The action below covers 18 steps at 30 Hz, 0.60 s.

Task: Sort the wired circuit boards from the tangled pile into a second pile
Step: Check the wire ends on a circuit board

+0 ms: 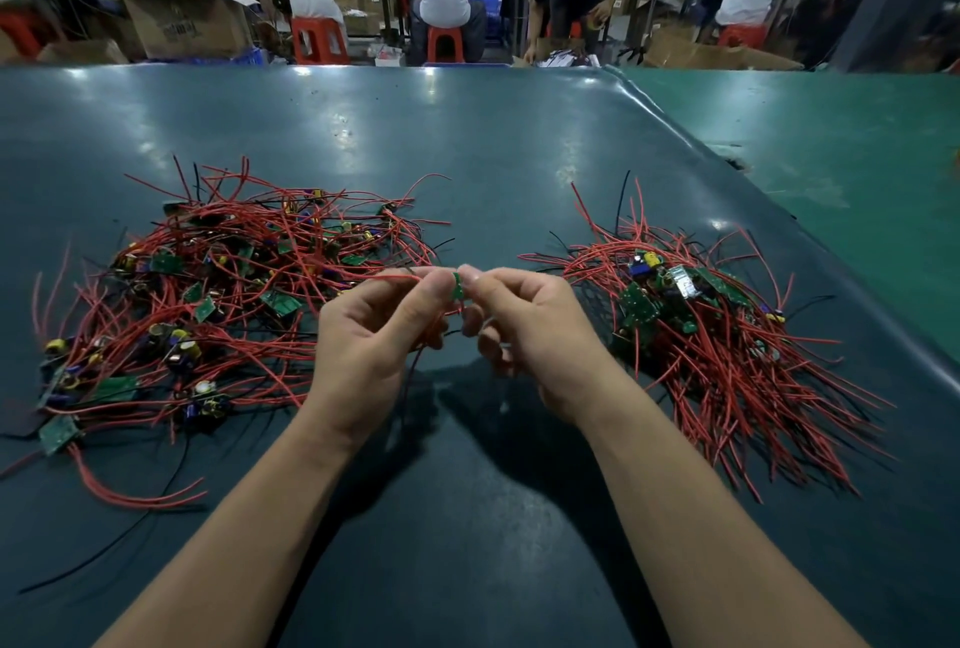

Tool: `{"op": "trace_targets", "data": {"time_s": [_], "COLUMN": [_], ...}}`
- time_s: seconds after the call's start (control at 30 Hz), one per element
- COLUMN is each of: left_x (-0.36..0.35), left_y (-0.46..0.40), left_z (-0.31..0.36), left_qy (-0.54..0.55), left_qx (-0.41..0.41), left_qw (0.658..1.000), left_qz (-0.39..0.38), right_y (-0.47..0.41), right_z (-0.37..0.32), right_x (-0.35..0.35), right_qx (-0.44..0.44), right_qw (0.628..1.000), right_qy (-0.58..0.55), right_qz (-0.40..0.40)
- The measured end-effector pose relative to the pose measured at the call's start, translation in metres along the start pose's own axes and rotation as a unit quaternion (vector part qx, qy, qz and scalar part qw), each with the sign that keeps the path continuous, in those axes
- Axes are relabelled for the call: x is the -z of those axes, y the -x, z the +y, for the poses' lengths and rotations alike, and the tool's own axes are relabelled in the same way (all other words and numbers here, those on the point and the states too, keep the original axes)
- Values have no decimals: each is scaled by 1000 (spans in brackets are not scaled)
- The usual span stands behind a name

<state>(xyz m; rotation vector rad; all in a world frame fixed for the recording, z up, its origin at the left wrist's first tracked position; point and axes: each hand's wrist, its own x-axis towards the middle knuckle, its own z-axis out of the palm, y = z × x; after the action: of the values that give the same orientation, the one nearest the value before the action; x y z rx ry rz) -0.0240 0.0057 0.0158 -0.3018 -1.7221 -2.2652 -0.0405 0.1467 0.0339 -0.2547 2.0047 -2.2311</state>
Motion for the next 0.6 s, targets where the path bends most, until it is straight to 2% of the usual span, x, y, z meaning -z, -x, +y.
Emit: {"op": "trace_targets", "data": {"time_s": [0.1, 0.2, 0.33, 0.4, 0.5, 0.6], "left_x": [1, 1, -2, -2, -1, -3], "left_y": [-3, -4, -2, -3, -5, -1], "left_z": [2, 4, 7, 10, 11, 7], "left_qy": [14, 106, 79, 103, 120, 40], "left_qx": [6, 14, 14, 33, 99, 217], "left_qw": [1000, 994, 997, 994, 987, 973], "left_qz": [9, -16, -14, -12, -36, -71], "right_y": [1, 0, -1, -1, -1, -1], "right_z": [0, -1, 1, 2, 1, 0], "right_x": [2, 5, 8, 8, 10, 8], "right_qx": [-8, -11, -15, -23, -32, -39], "right_qw": [1000, 999, 1000, 1000, 999, 998], "right_qy": [9, -8, 9, 11, -21, -29], "right_qz": [-23, -30, -8, -7, -15, -48]}}
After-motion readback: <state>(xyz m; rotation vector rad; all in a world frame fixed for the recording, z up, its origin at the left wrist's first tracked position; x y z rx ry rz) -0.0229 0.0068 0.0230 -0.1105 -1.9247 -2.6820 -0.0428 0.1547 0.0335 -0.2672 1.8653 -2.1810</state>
